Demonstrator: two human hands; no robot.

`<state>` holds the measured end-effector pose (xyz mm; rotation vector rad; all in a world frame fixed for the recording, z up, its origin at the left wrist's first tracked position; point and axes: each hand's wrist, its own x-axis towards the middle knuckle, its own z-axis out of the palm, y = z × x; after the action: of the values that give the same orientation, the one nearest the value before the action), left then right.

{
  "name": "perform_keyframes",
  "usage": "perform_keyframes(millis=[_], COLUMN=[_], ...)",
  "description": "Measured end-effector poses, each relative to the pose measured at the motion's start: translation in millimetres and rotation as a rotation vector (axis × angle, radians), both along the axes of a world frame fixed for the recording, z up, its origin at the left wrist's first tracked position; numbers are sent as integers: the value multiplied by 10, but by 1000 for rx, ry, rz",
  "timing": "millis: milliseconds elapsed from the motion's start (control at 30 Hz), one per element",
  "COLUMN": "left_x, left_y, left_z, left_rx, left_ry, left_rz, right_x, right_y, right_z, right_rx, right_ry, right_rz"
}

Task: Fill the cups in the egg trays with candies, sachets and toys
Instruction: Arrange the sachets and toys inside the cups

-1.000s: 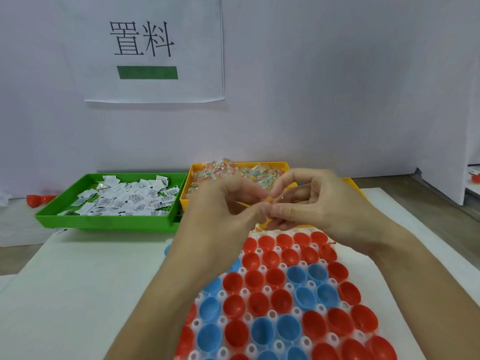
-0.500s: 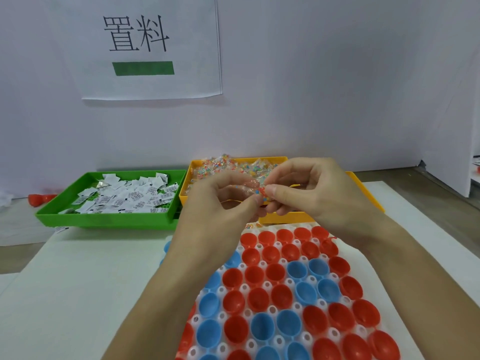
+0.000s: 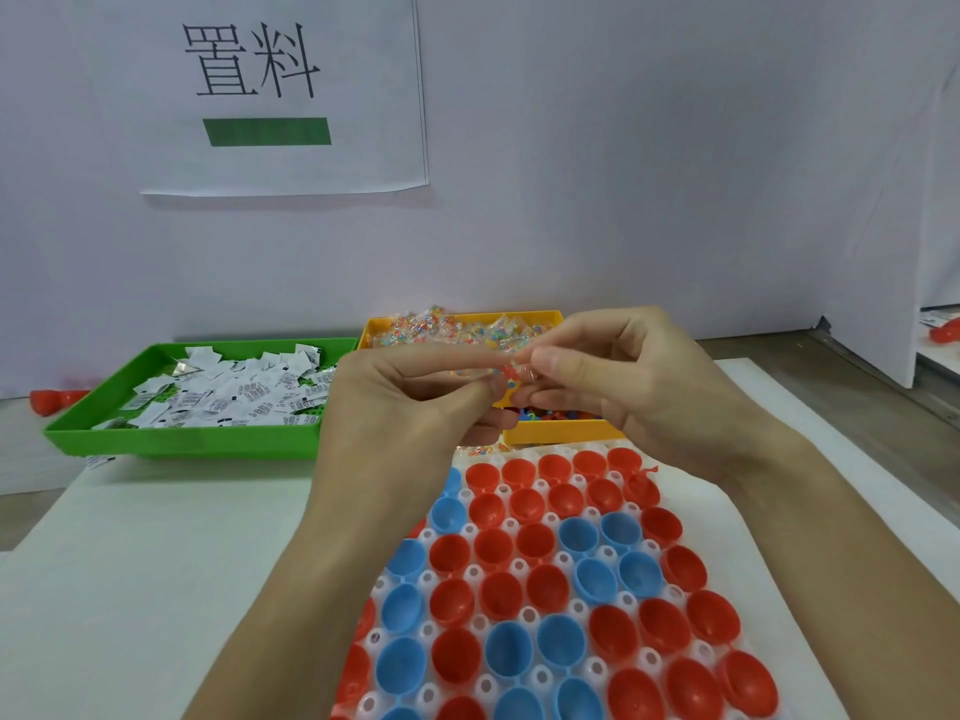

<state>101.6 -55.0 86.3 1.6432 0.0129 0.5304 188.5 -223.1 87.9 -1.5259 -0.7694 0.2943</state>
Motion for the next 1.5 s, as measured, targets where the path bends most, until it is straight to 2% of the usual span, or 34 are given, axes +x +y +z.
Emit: perform_keyframes(millis=[233,367,533,767,867,967,1067,1500], left_x=[-22,-21,-21,5,10,9,-2,-7], left_y=[-27,-22,-29,-31,8,95,186,337], left_z=[-18,-2,9,-28,-41,-12,17,-1], left_rx=[188,193,37,124,208,259,286,274], left_ry=[-100,-22,32,158,215,211,204,183], left_rz=[42,-64,-159,-137,-103,-55,-44,3], right_x=[-40,-30,-2,13,115,237,297,315], right_y=[2,-51,-115,-169,-345,-585,-729,-505], right_z=[58,73,89,113,119,82,27,-164], right_rx=[-116,-170,-164,-215,-332,-619,-840,-1038], right_ry=[-101,-147,-170,-183,-169,-174,-92,-11], right_rz=[-58,-99,-80,-40,-117,-230,-227,-192])
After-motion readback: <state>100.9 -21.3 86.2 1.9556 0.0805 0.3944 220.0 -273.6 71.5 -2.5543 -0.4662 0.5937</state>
